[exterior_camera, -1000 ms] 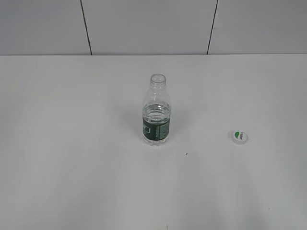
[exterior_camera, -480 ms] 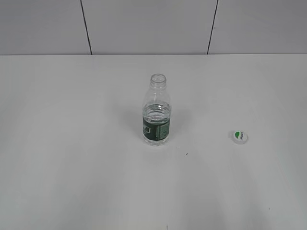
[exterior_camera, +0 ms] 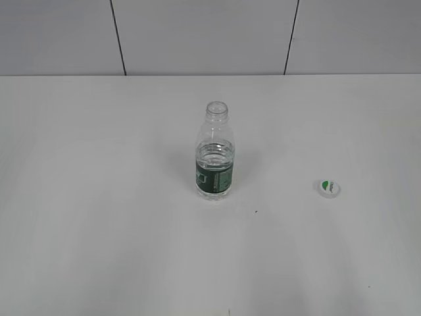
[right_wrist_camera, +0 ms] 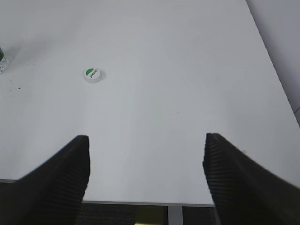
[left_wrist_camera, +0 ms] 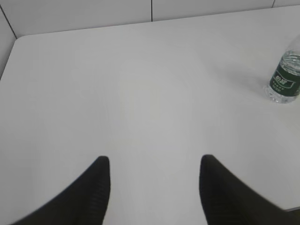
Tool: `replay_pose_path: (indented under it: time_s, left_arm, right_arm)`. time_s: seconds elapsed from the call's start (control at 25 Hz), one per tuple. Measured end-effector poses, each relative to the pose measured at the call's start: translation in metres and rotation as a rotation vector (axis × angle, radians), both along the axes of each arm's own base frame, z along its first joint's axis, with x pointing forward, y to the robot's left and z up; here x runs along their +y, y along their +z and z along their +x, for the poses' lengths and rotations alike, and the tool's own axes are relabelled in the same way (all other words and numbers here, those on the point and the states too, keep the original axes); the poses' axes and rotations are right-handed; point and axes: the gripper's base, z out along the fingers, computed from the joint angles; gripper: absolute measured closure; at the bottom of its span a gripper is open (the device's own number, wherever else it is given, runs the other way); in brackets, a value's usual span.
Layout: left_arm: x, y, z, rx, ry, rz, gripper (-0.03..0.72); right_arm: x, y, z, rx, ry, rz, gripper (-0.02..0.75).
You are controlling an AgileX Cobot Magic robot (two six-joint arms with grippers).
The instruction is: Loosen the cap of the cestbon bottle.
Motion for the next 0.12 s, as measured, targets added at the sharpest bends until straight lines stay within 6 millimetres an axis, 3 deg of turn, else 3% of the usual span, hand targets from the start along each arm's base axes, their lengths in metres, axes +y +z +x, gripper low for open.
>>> replay_pose_path:
  time_s: [0.12]
  left_arm:
    - [0.0,0.0,0.0,0.0,0.0,0.0,0.308]
  right_arm:
    - [0.0,0.0,0.0,0.0,0.0,0.0,0.162]
